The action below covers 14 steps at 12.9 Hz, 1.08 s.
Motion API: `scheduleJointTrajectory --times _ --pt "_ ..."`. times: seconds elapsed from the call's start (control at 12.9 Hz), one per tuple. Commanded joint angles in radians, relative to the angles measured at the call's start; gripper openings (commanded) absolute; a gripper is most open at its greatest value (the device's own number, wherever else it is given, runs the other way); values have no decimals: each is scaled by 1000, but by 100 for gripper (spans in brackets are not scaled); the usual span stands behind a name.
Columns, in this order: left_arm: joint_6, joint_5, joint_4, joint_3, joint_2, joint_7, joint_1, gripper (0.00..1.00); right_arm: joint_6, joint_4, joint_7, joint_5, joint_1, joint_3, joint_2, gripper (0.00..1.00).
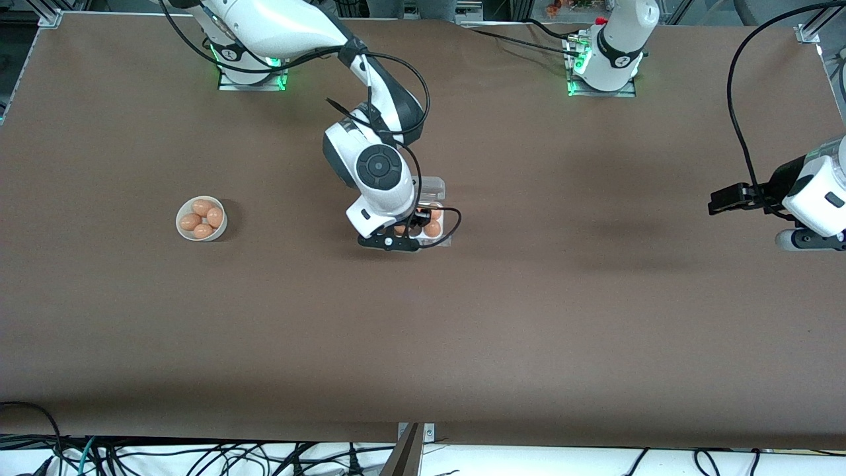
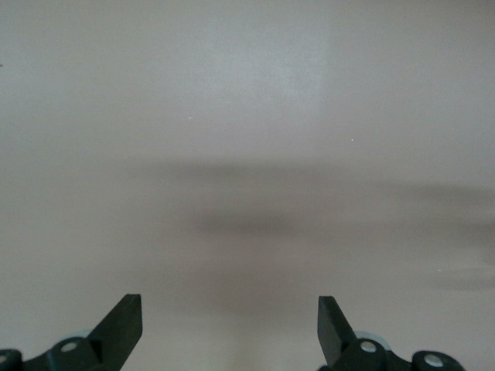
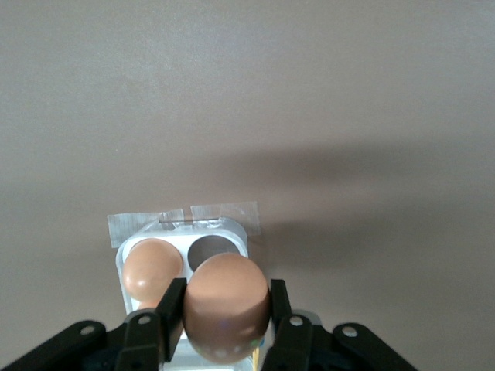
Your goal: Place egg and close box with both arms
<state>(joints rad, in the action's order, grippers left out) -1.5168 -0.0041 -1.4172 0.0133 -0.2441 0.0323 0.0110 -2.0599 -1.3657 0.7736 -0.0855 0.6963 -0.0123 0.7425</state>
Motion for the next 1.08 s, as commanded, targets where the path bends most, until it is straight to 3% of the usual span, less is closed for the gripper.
scheduleJointTrajectory --times 0.0,0.7,0.85,1.0 --pt "18 24 49 -3 3 -14 3 100 -32 46 1 -17 8 -3 50 17" --pt "20 6 50 -6 3 -9 -3 100 -31 62 3 -25 9 -34 97 17" --pt "23 4 43 -7 3 -11 -11 92 -26 60 1 -28 9 -34 98 18" --pt "39 -36 43 -13 2 -9 -12 68 -31 60 3 -28 9 -34 103 19"
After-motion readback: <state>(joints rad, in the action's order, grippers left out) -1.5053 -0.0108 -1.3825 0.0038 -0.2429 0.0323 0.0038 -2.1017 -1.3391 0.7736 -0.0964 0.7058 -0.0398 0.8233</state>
